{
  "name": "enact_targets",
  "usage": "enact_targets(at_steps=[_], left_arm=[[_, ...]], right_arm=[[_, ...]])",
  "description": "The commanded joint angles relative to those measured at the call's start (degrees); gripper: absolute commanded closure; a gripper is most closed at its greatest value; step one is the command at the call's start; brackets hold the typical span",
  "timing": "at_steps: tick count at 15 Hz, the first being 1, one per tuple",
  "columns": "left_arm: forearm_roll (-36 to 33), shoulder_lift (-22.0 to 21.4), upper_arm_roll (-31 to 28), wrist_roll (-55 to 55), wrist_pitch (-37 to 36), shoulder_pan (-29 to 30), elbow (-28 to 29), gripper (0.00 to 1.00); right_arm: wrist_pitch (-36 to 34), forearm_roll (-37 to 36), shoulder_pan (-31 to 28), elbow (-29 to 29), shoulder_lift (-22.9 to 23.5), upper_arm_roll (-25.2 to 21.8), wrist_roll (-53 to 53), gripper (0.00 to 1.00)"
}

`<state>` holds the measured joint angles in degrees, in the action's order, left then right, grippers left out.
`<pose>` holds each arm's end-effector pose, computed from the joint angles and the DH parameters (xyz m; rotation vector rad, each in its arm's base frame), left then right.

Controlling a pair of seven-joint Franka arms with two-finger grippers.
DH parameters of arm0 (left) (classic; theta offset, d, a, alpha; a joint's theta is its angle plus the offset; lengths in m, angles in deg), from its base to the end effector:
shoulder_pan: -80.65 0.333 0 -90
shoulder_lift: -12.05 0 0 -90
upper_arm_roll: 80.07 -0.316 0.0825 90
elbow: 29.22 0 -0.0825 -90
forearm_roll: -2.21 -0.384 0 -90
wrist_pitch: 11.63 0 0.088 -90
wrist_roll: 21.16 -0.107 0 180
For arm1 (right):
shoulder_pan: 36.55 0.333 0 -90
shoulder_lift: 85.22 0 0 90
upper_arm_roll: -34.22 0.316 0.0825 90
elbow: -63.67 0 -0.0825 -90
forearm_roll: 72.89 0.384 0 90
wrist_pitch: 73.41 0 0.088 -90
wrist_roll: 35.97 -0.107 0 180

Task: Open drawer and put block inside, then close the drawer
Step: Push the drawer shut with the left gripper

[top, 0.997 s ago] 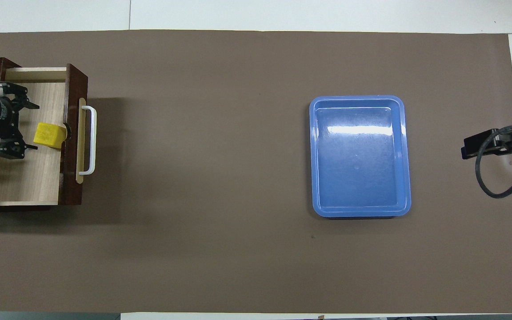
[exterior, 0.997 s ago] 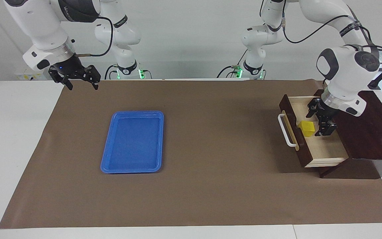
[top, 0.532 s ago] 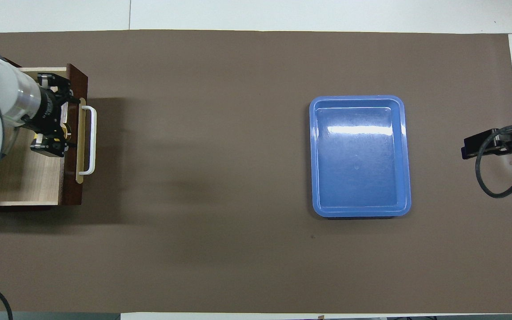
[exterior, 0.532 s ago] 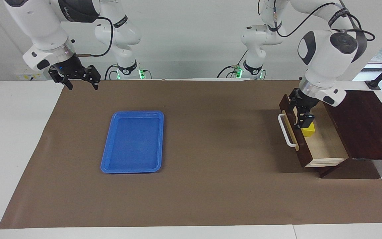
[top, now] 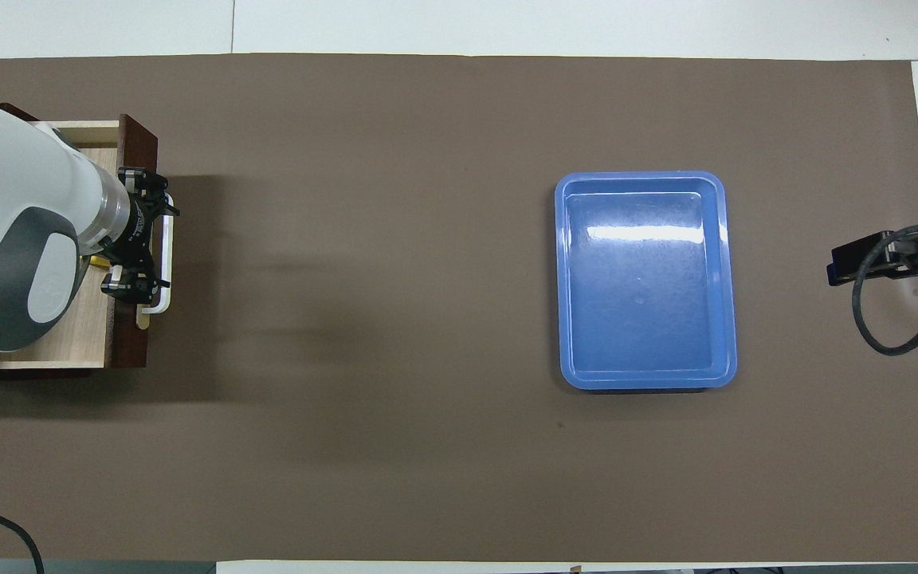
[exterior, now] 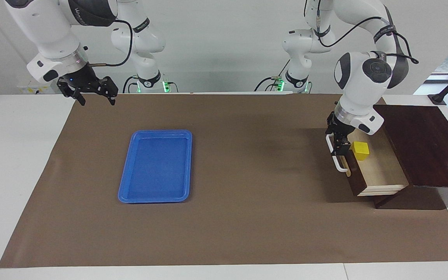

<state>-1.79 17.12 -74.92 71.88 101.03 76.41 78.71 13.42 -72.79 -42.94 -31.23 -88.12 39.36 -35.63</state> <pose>0.5763 -0.0895 0.4592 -2.3385 -2.0371 -0.0629 0.5310 -0.0102 0.6072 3.1368 -0.0254 -0.1420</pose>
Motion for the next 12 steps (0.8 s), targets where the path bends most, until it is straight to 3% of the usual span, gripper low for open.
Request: enact_targets(at_steps=[1, 12], left_arm=[[-1.01, -2.07, 0.04, -3.46, 2.73, 3.09, 3.59, 0.0], [-4.7, -1.28, -0.05, -13.13, 4.93, 13.2, 2.2, 0.0]], right_arm=[[0.0, 0.51, -1.08, -0.81, -0.62, 0.67, -0.6, 0.0], [-0.09, 0.51, -1.08, -0.81, -0.62, 0.67, -0.6, 0.0]])
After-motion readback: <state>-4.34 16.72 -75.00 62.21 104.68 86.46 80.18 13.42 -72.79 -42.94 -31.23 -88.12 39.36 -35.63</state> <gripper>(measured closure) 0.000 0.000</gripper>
